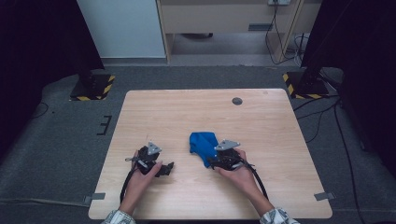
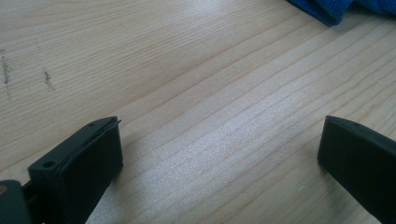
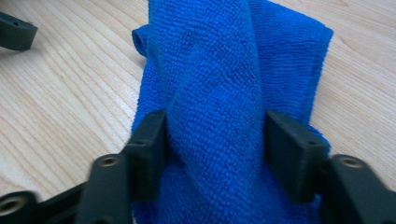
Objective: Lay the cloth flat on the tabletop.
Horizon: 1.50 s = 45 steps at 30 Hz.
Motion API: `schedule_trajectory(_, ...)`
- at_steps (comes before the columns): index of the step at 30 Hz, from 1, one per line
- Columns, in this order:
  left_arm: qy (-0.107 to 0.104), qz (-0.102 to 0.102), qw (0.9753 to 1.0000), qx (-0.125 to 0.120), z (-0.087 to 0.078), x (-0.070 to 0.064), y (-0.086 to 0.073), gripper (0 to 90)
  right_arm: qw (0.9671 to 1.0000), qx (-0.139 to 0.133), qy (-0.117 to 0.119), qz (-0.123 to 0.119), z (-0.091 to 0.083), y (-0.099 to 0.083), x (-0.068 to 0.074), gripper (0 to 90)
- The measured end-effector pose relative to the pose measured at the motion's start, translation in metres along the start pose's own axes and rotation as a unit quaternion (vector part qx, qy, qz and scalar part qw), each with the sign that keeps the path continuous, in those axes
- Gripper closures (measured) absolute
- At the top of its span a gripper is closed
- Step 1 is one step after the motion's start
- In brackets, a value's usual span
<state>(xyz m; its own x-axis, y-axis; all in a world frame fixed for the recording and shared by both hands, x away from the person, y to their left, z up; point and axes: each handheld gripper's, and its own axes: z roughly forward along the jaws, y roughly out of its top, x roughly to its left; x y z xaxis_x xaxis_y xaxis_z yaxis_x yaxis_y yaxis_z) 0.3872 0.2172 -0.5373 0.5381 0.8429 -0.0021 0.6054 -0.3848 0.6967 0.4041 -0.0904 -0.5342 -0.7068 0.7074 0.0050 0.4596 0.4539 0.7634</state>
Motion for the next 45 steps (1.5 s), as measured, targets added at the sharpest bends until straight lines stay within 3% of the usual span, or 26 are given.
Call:
schedule_trajectory(4, 0.0, 0.0, 1.0, -0.001, 0.0, 0.0, 0.0, 0.0, 1.0, -0.004, 0.001, -0.002, -0.004, 0.002, 0.003, 26.8)
schedule_trajectory(6, 0.001, 0.004, 1.0, -0.002, 0.0, 0.0, 0.0, 0.4, 0.9998, -0.02, 0.003, 0.0, -0.013, 0.006, 0.005, 18.5)
schedule_trajectory(13, 0.006, 0.001, 0.9999, -0.015, -0.006, -0.001, 0.003, 3.2, 0.9981, -0.057, 0.021, -0.003, -0.04, 0.012, 0.005, 15.6)
schedule_trajectory(15, 0.006, -0.002, 0.9998, -0.02, -0.007, -0.002, 0.003, 4.2, 0.998, -0.059, 0.021, -0.003, -0.044, 0.012, 0.004, 17.4)
schedule_trajectory(16, 0.005, -0.003, 0.9996, -0.027, -0.01, -0.003, 0.004, 4.8, 0.9978, -0.063, 0.021, -0.003, -0.052, 0.01, 0.0, 24.6)
schedule_trajectory(18, 0.004, -0.004, 0.9995, -0.032, -0.012, -0.004, 0.004, 5.5, 0.9978, -0.063, 0.017, -0.002, -0.056, 0.008, -0.003, 27.9)
schedule_trajectory(19, 0.001, -0.003, 0.9994, -0.035, -0.014, -0.005, 0.005, 6.3, 0.9981, -0.06, 0.014, 0.004, -0.064, 0.002, -0.008, 40.9)
schedule_trajectory(22, -0.001, -0.001, 0.9994, -0.036, -0.015, -0.007, 0.006, 7.5, 0.9983, -0.056, 0.012, 0.007, -0.072, -0.004, -0.015, 48.3)
schedule_trajectory(23, -0.007, 0.0, 0.9994, -0.035, -0.015, -0.009, 0.006, 7.9, 0.9988, -0.048, 0.006, 0.009, -0.077, -0.011, -0.021, 56.6)
schedule_trajectory(25, -0.009, -0.001, 0.9993, -0.036, -0.015, -0.01, 0.007, 8.3, 0.9989, -0.045, 0.006, 0.009, -0.079, -0.014, -0.024, 59.8)
schedule_trajectory(27, -0.01, 0.0, 0.9994, -0.034, -0.015, -0.011, 0.007, 9.4, 0.9992, -0.036, 0.005, 0.018, -0.081, -0.02, -0.031, 71.0)
schedule_trajectory(31, -0.014, 0.001, 0.9992, -0.036, -0.017, -0.012, 0.008, 9.5, 0.9993, -0.024, 0.019, 0.019, -0.076, -0.022, -0.03, 73.6)
schedule_trajectory(37, -0.014, 0.002, 0.9992, -0.038, -0.017, -0.013, 0.01, 9.5, 0.9993, -0.014, 0.028, 0.022, -0.068, -0.022, -0.025, 51.6)
schedule_trajectory(40, -0.014, 0.004, 0.9992, -0.038, -0.017, -0.013, 0.01, 9.5, 0.9993, 0.0, 0.032, 0.021, -0.062, -0.024, -0.023, 49.6)
schedule_trajectory(42, -0.015, 0.007, 0.9991, -0.039, -0.018, -0.015, 0.01, 9.4, 0.9993, 0.012, 0.033, 0.016, -0.057, -0.025, -0.021, 53.6)
schedule_trajectory(43, -0.015, 0.007, 0.9991, -0.039, -0.018, -0.015, 0.01, 9.4, 0.9993, 0.017, 0.032, 0.011, -0.056, -0.026, -0.02, 61.6)
schedule_trajectory(44, -0.017, 0.008, 0.999, -0.04, -0.018, -0.015, 0.011, 9.4, 0.9993, 0.017, 0.032, 0.011, -0.056, -0.026, -0.02, 61.6)
schedule_trajectory(45, -0.017, 0.008, 0.999, -0.042, -0.018, -0.016, 0.011, 9.4, 0.9992, 0.02, 0.034, 0.002, -0.053, -0.026, -0.019, 74.9)
